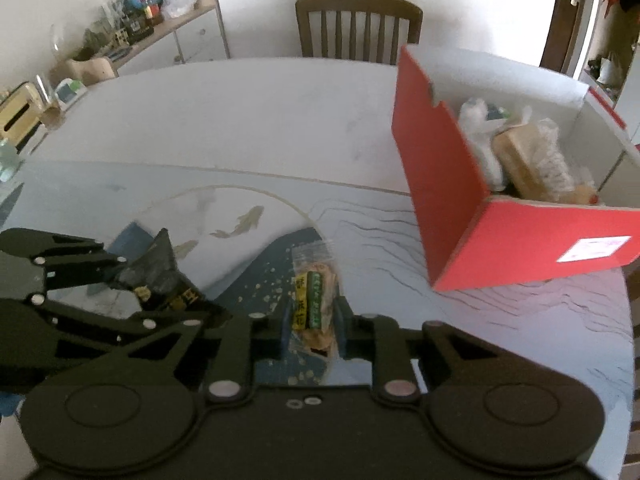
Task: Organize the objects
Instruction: 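Carry the black packet and yellow snack bar over the red shoebox with both tools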
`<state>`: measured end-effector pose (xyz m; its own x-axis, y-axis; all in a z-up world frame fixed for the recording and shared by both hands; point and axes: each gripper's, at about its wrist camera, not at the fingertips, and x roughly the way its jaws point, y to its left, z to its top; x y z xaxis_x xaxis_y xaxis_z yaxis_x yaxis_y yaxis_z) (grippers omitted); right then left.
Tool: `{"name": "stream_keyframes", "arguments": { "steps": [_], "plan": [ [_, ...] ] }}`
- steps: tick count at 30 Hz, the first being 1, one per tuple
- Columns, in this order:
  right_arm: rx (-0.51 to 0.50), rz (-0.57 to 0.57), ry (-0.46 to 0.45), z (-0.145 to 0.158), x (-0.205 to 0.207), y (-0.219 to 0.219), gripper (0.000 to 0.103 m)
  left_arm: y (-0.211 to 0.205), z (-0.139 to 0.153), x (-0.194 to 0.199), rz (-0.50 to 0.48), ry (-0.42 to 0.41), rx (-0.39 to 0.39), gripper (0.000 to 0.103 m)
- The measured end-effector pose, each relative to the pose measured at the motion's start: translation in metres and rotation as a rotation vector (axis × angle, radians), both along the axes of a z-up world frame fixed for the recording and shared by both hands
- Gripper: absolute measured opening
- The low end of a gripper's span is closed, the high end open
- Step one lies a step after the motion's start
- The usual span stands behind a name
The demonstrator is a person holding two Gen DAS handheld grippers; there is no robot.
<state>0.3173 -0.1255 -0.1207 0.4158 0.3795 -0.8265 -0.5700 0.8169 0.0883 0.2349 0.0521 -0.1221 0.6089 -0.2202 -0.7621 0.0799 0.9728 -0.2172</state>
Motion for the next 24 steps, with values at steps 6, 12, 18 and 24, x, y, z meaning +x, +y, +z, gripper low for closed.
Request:
{"name": "stream_keyframes", "arguments": {
  "steps": [6, 12, 18, 24],
  "plan": [
    [0.025, -0.009, -0.02, 0.031, -0.016, -0.025, 0.021, -0.018, 0.029, -0.002, -0.031, -0.024, -0.023, 0.043],
    [0.055, -0.023, -0.066, 0.062, -0.022, -0.051, 0.021, -0.044, 0.059, 0.001, -0.08, -0.064, -0.035, 0.043],
    [0.079, -0.03, -0.115, 0.085, -0.015, -0.073, 0.021, -0.073, 0.085, 0.013, -0.123, -0.108, -0.033, 0.043],
    [0.098, -0.029, -0.161, 0.1, 0.001, -0.097, 0.021, -0.104, 0.105, 0.033, -0.156, -0.152, -0.011, 0.043]
  ]
}}
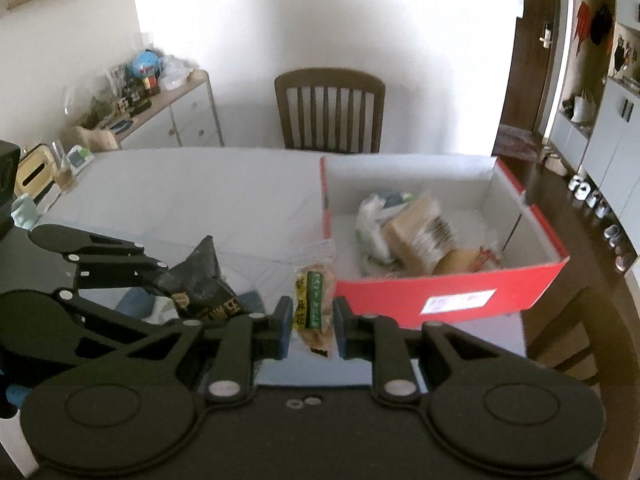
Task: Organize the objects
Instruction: 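Carry the black packet and yellow snack bar over the red shoebox with both tools, then lower both tools into the box and open them to release the items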
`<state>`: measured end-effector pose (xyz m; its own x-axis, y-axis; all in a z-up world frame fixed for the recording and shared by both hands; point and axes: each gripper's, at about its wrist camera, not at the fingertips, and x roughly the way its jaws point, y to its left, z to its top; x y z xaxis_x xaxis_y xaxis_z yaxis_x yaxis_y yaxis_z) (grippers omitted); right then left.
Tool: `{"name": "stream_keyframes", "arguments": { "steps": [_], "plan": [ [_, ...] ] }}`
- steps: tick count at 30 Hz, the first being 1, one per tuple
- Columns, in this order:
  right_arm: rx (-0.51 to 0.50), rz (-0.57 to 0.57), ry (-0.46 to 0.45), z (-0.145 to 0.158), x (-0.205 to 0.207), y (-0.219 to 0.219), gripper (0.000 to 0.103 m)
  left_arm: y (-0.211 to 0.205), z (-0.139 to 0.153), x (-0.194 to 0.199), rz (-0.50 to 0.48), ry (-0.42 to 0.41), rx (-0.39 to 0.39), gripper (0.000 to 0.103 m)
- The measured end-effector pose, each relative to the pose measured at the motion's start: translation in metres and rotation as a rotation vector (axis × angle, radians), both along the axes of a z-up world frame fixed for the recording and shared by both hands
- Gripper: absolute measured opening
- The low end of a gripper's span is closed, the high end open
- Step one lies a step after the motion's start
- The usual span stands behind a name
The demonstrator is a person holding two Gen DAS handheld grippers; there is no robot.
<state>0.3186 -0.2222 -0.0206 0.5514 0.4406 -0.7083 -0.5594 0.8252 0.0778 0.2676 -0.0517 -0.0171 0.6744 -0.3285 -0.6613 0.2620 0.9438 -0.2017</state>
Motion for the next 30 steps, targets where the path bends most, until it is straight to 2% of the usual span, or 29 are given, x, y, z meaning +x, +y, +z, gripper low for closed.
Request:
{"name": "stream_keyframes", "arguments": {
  "steps": [11, 18, 23, 30],
  "plan": [
    [0.01, -0.01, -0.046, 0.009, 0.045, -0.039, 0.021, -0.045, 0.019, 0.051, -0.009, -0.041, 0.04, 0.043],
    [-0.002, -0.038, -0.052, 0.005, 0.084, -0.06, 0.021, -0.06, 0.02, 0.09, 0.017, -0.045, 0.064, 0.043],
    [-0.016, -0.077, -0.056, -0.003, 0.119, -0.068, 0.021, -0.065, 0.016, 0.122, 0.049, -0.037, 0.094, 0.043],
    [-0.049, -0.115, -0.027, -0.028, 0.156, -0.075, 0.021, -0.072, 0.001, 0.156, 0.081, 0.02, 0.122, 0.043]
  ]
}}
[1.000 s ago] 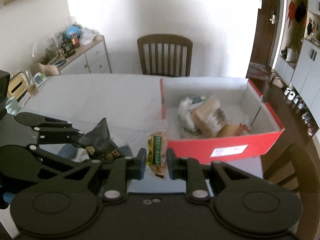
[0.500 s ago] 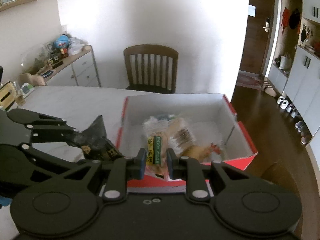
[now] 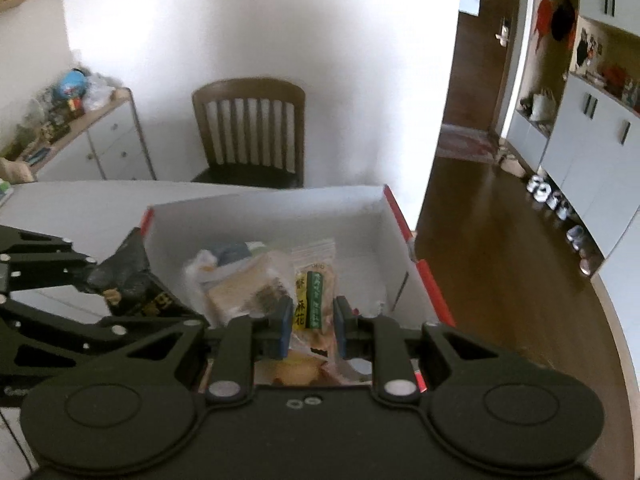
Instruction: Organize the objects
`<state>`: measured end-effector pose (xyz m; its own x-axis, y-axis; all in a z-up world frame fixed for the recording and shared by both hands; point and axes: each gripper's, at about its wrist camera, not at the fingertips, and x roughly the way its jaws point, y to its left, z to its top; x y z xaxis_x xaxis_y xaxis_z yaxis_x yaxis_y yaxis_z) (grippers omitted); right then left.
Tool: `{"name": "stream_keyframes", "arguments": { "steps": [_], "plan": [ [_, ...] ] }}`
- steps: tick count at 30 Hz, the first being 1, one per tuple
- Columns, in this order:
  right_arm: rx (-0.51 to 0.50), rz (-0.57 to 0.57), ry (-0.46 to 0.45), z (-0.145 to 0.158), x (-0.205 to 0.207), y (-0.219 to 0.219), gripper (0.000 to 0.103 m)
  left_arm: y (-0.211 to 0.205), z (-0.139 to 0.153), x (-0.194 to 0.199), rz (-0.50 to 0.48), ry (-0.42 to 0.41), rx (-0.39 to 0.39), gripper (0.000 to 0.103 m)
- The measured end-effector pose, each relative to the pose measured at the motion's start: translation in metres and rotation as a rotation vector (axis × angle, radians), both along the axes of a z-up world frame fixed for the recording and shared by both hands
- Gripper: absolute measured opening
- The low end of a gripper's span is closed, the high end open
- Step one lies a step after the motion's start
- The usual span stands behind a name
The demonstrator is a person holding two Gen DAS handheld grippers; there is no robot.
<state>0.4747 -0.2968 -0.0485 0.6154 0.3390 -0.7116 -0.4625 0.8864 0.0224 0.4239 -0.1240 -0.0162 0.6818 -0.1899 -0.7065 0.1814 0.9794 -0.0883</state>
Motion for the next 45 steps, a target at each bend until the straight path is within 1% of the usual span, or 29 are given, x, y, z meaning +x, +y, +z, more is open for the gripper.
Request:
{"name": "stream_keyframes", "arguments": {
  "steps": [6, 9, 13, 18, 22, 27, 30, 32, 34, 35, 37, 39, 45],
  "plan": [
    [-0.036, -0.025, 0.066, -0.029, 0.025, 0.001, 0.021, -0.011, -0.017, 0.026, -0.001, 0.054, 0.025, 0.043],
    [-0.037, -0.043, 0.105, -0.041, 0.035, -0.001, 0.021, -0.011, -0.027, 0.038, 0.019, 0.095, 0.012, 0.043],
    [-0.053, -0.043, 0.147, -0.056, 0.04, 0.0, 0.021, -0.012, -0.041, 0.051, 0.048, 0.142, -0.008, 0.043],
    [-0.061, -0.034, 0.169, -0.065, 0.041, 0.0, 0.021, -0.014, -0.055, 0.057, 0.05, 0.176, 0.017, 0.043],
    [-0.084, -0.017, 0.164, -0.065, 0.041, 0.004, 0.021, -0.014, -0.063, 0.058, 0.056, 0.196, 0.011, 0.043],
    [-0.045, -0.017, 0.176, -0.06, 0.041, 0.001, 0.021, -0.015, -0.07, 0.057, 0.053, 0.221, 0.023, 0.043],
    [-0.043, -0.016, 0.159, -0.056, 0.037, 0.001, 0.022, -0.016, -0.071, 0.055, 0.047, 0.219, 0.029, 0.044],
    [-0.04, -0.015, 0.155, -0.053, 0.034, 0.002, 0.022, -0.016, -0.071, 0.053, 0.052, 0.214, 0.028, 0.048],
    [-0.035, -0.02, 0.149, -0.049, 0.031, 0.001, 0.023, -0.014, -0.07, 0.05, 0.045, 0.212, 0.009, 0.055],
    [-0.034, -0.022, 0.147, -0.048, 0.03, 0.001, 0.024, -0.014, -0.068, 0.048, 0.046, 0.205, 0.008, 0.055],
    [-0.035, -0.031, 0.14, -0.045, 0.027, 0.0, 0.025, -0.012, -0.066, 0.042, 0.049, 0.191, 0.007, 0.061],
    [-0.026, -0.025, 0.135, -0.041, 0.023, -0.001, 0.025, -0.01, -0.063, 0.037, 0.051, 0.176, 0.0, 0.062],
    [0.0, -0.006, 0.102, -0.025, 0.005, 0.0, 0.026, -0.005, -0.05, 0.018, 0.048, 0.127, -0.002, 0.063]
  ]
}}
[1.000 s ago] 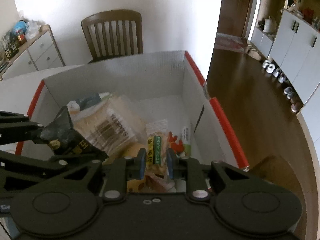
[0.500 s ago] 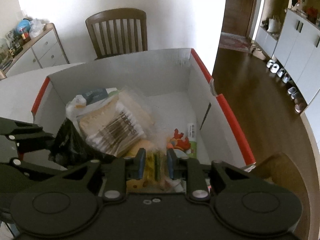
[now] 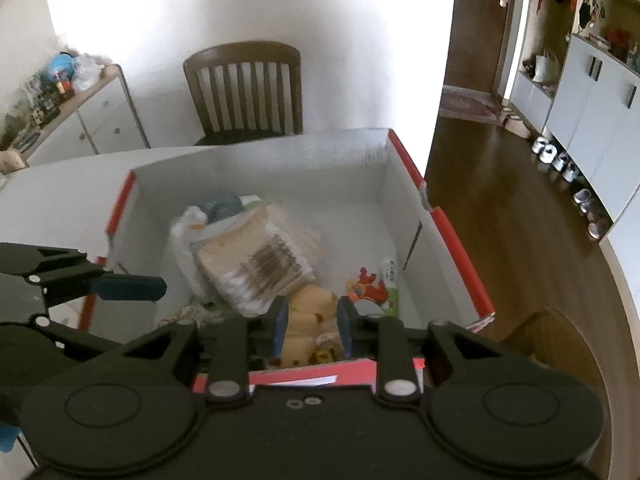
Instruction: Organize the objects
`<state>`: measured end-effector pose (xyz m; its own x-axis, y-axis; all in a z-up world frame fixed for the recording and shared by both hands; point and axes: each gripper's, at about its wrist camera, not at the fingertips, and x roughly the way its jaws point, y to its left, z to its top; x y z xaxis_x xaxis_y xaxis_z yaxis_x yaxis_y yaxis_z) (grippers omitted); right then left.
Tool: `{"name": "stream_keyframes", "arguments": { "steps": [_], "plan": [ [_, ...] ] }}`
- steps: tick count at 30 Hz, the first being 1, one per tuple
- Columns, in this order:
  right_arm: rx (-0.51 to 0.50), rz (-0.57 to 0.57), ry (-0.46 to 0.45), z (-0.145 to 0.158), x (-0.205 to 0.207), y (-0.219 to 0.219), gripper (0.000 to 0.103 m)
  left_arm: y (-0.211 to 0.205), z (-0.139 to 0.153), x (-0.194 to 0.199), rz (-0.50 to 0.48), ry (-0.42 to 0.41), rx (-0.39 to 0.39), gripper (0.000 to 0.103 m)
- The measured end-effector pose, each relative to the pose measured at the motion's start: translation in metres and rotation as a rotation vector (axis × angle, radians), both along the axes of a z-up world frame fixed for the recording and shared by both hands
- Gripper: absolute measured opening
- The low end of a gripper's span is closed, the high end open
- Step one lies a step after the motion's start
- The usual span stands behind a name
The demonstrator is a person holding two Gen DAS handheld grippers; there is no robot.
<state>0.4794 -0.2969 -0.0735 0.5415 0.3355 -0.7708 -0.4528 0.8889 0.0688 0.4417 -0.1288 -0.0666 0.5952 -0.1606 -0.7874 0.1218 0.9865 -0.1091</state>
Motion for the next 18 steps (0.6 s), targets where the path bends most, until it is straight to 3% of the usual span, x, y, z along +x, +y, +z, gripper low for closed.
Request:
{"name": "stream_keyframes", "arguments": {
  "steps": [15, 18],
  "plan": [
    [0.065, 0.026, -0.095, 0.039, -0.054, 0.002, 0.029, 0.019, 0.042, -0.052, -0.001, -0.122, -0.049, 0.063],
    [0.081, 0.026, -0.114, 0.045, -0.065, 0.002, 0.039, 0.024, 0.049, -0.063, -0.002, -0.141, -0.058, 0.063]
  ]
}}
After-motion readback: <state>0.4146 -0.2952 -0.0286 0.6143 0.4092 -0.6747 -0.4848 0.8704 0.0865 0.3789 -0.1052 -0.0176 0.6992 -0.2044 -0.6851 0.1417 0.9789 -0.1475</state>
